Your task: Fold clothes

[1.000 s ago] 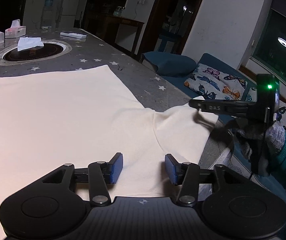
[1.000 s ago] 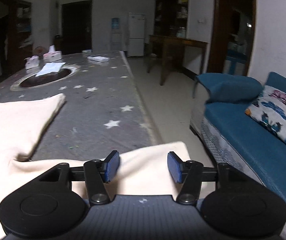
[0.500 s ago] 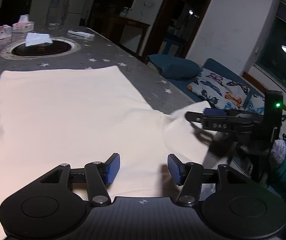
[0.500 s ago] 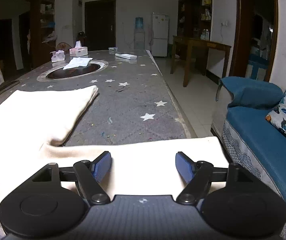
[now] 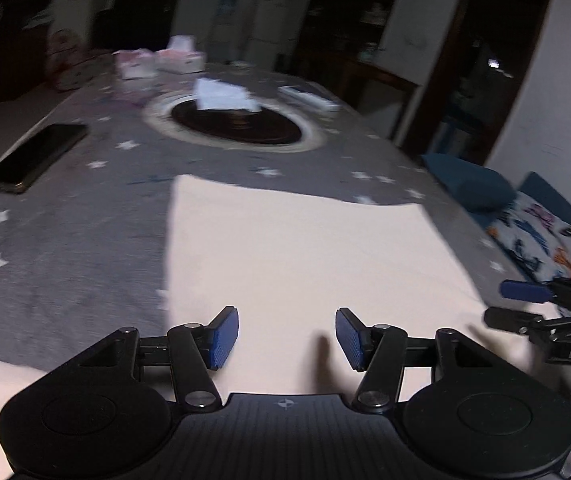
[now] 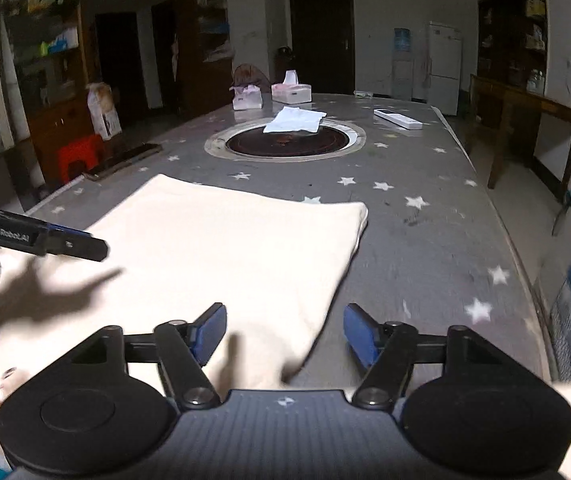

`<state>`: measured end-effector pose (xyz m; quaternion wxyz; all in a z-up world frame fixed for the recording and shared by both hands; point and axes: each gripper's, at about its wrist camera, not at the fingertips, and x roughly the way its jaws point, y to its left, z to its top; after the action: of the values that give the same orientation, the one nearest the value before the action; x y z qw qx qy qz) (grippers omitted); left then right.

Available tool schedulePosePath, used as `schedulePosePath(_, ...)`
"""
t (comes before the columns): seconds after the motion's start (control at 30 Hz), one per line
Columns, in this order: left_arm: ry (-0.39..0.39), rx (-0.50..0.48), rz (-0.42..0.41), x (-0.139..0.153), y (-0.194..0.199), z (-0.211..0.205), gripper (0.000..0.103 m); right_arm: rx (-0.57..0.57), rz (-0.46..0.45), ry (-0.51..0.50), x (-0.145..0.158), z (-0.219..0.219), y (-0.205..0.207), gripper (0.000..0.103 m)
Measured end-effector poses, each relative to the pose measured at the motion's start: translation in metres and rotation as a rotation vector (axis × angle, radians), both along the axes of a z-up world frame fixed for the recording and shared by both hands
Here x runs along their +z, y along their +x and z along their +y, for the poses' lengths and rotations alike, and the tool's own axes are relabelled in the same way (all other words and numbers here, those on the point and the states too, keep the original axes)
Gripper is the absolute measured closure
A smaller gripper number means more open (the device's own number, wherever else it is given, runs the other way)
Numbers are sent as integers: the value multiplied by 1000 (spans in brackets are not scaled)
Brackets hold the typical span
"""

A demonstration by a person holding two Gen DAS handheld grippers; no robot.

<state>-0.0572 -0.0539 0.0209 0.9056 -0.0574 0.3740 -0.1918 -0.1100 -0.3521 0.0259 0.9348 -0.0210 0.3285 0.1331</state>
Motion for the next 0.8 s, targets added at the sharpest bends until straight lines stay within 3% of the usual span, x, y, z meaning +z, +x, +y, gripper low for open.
schedulePosePath(0.23,19,20,-8,-2,16,10,46,-60,104,18,-12,-15,59,65)
schedulePosePath(0.27,23,22,-9,-2,19,10,46,-63,107,17,-13,-15,65,76)
schedulePosePath(0.4,41,29,-6,-1,32,11,46,-49,128,20,-13,-11,89,94)
schedulePosePath(0.7,155,62,-35,-2,64,10,47,7,95,-94,-12,16,146,97)
schedulePosePath(0.8,179,70,-45,-2,70,12,47,22,81,-130,-10,24,157,89)
